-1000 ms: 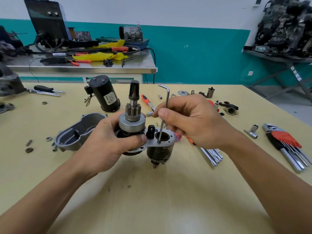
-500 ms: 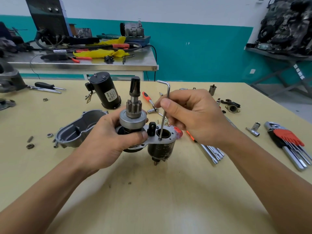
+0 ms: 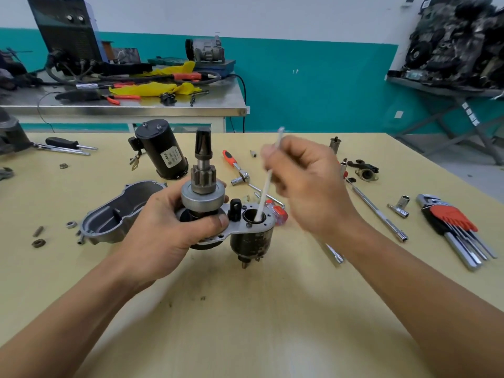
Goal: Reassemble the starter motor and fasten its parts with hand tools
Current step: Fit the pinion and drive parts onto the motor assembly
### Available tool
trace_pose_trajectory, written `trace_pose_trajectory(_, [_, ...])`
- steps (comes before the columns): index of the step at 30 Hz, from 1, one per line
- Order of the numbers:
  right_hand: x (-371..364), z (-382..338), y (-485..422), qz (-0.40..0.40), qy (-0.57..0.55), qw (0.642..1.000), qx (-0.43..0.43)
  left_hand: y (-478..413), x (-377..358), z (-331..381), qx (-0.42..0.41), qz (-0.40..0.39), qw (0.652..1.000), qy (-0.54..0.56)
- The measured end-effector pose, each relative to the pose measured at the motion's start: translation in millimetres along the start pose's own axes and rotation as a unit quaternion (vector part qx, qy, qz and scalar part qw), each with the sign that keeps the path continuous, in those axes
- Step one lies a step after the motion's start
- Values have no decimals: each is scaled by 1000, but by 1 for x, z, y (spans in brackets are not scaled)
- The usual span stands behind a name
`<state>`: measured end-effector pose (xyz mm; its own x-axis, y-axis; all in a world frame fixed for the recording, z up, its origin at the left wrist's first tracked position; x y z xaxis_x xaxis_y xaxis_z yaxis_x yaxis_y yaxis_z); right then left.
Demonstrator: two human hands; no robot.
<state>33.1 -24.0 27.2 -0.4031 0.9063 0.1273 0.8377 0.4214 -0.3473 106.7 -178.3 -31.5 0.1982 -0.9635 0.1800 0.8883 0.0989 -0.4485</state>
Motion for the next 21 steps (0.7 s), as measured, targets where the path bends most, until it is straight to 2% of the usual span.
trace_pose_trajectory(2, [18,8,-11,-13,-113,992,-51,1,3,-3,4,15,1000,10])
trace_pose_trajectory(4, [24,13,-16,-60,-165,982,-73,1,3,-6,8,11,1000,16])
trace_pose_trajectory(6, [19,20,-13,-101,-100,987,-76,0,4,-8,11,-3,1000,9])
trace_pose_trajectory(8, [8,31,-5,-127,21,989,-76,-1,5,-10,19,-16,1000,-3])
trace_pose_trajectory(10, [-4,48,3,-153,109,976,-110,0,7,-14,31,-21,999,3])
trace_pose_trajectory(12, [-19,67,14,-183,134,961,-157,1,10,-22,47,-6,998,38])
trace_pose_trajectory(16, [-33,86,25,-144,243,945,-167,3,10,-37,76,46,989,118])
trace_pose_trajectory(18, [-34,86,26,-127,262,943,-163,4,10,-38,72,54,987,130])
trace_pose_trajectory(21, [-39,81,27,-134,200,960,-140,1,13,-26,34,24,995,90])
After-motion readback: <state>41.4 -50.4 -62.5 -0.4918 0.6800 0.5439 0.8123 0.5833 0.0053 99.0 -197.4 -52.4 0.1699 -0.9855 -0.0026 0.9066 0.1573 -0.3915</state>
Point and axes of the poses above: each hand's wrist, its own y-axis away from the middle knuckle, its own x-axis out of the back of the hand, z = x × y, the point moved 10 cm from there along -y, towards the middle knuckle, and after that the axes turned 13 degrees about -x, right-handed, at the moved point
